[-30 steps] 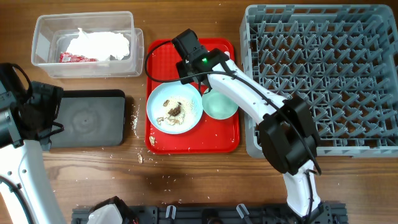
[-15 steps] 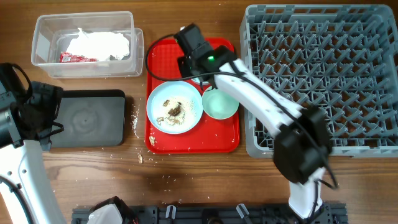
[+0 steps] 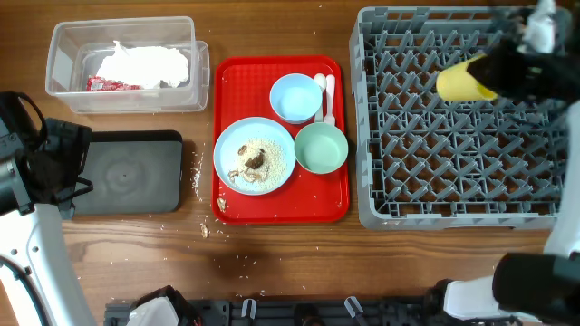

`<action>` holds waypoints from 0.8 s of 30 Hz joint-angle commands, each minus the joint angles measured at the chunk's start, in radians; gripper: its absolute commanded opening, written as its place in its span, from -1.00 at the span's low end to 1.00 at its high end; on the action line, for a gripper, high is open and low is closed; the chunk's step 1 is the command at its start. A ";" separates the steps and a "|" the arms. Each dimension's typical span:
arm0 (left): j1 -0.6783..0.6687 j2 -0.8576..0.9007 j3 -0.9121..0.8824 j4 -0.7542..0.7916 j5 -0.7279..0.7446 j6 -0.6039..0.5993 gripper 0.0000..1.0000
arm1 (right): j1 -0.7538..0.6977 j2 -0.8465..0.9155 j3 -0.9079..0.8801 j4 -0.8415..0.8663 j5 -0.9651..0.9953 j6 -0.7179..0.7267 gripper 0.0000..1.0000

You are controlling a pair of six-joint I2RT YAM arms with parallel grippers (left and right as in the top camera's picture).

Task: Sort waste into correct bins and load items into the dishwasher rack
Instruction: 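Lift the yellow cup and move it over the grey dish rack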

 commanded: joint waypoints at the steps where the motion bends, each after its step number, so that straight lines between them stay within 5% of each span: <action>1: 0.006 0.000 -0.001 0.003 -0.010 0.006 1.00 | -0.095 0.076 -0.002 -0.058 -0.330 -0.221 -0.91; 18: 0.006 0.000 -0.001 0.003 -0.010 0.006 1.00 | -0.122 0.465 -0.002 -0.111 -0.586 -0.199 -0.92; 24: 0.006 0.000 -0.001 0.003 -0.010 0.006 1.00 | -0.129 0.465 -0.002 -0.306 -0.595 -0.477 -0.91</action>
